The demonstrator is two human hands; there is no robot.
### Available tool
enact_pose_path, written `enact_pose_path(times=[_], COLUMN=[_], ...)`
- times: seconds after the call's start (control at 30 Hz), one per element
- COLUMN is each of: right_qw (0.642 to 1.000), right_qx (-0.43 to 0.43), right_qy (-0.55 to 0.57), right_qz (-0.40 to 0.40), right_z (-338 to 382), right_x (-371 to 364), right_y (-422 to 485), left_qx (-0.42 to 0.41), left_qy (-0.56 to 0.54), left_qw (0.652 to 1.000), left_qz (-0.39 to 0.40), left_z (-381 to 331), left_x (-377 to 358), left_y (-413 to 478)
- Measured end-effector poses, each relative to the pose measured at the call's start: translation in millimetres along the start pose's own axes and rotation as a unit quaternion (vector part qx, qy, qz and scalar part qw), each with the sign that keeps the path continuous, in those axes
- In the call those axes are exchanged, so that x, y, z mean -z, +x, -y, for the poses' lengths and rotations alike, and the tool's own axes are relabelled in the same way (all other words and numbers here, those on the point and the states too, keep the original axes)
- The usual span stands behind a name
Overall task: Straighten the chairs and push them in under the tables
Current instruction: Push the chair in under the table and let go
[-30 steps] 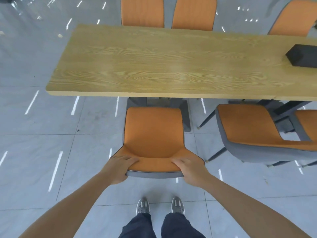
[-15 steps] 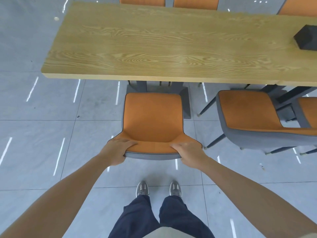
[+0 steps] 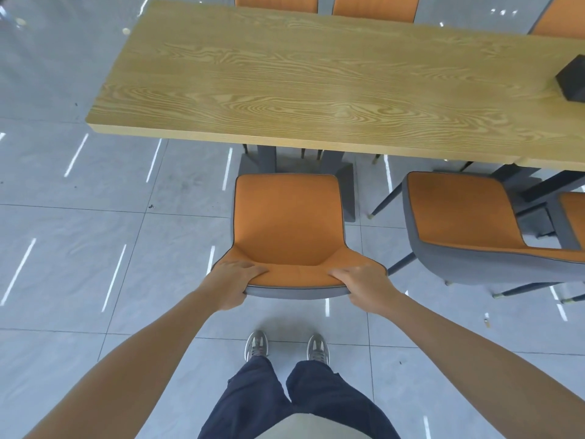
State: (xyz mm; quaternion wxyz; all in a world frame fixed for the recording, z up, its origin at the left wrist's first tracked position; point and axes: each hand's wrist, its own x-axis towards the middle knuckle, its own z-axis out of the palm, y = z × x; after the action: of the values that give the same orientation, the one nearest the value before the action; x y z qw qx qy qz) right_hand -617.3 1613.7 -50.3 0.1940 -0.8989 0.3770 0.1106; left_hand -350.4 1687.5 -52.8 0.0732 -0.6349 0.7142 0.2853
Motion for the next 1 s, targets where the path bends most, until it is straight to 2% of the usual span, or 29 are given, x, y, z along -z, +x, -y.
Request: enact_pose_path(times=[0.23, 0.4, 0.67, 0.9, 1.0], right_qw=[1.000, 0.999, 1.000, 0.997, 0.992], right_qx=[0.010, -0.007, -0.004, -0.038, -0.077], right_qy=[-0.010, 0.013, -0.023, -0.031, 0.014], right_qz=[-0.002, -0.042, 0.000, 0.060, 0.097], right_z=[-12.3, -22.1, -6.2, 2.9, 7.8], right_x=[-3.2, 6.7, 11.4, 18.8, 24.3], right_y=[-15.4, -14.6, -1.3, -2.6, -4.4], left_qx=[-0.009, -0.016, 0.003, 0.013, 0.033], left_qy=[0.010, 0.001, 0.035, 0.052, 0.048], left_qw=[1.000, 1.000, 0.999, 0.998, 0.998], left_qz=[0.003, 0.001, -0.020, -0.014, -0.027], left_z=[-11.5, -20.5, -3.9, -8.5, -11.1], left_x=[-5.0, 0.3, 11.1, 16.6, 12.4], left_y=[8.9, 20.3, 16.8, 14.4, 13.2])
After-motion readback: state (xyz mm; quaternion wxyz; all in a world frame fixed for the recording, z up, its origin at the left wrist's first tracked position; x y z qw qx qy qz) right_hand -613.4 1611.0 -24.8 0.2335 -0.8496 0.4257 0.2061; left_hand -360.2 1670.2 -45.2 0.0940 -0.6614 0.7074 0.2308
